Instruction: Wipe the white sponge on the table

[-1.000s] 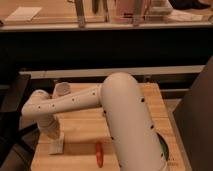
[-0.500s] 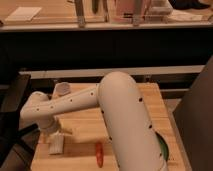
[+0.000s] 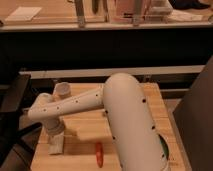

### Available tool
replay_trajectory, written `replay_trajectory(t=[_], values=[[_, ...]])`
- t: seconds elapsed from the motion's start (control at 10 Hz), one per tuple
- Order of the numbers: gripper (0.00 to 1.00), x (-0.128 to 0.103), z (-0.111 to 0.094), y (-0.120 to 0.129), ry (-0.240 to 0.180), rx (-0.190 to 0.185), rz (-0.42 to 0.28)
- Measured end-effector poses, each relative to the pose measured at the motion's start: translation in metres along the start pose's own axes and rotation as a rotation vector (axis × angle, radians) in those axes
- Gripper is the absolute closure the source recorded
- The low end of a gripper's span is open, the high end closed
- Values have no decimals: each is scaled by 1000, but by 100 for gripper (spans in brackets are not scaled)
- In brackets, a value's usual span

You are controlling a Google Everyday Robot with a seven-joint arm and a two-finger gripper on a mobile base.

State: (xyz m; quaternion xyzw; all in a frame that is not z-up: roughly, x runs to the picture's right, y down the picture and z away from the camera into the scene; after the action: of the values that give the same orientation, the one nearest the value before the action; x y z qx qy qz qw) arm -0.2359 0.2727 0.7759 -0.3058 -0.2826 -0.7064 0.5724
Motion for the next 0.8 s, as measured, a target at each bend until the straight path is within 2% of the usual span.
replay_trajectory(t=[0.2, 0.3, 0.4, 0.6, 0.8], values=[[20, 1, 18, 9, -21, 22, 35], [20, 1, 21, 11, -24, 32, 45], [24, 1, 24, 15, -25, 38, 56], [35, 2, 15, 13, -9, 30, 55], [54, 1, 10, 21, -7, 32, 72]])
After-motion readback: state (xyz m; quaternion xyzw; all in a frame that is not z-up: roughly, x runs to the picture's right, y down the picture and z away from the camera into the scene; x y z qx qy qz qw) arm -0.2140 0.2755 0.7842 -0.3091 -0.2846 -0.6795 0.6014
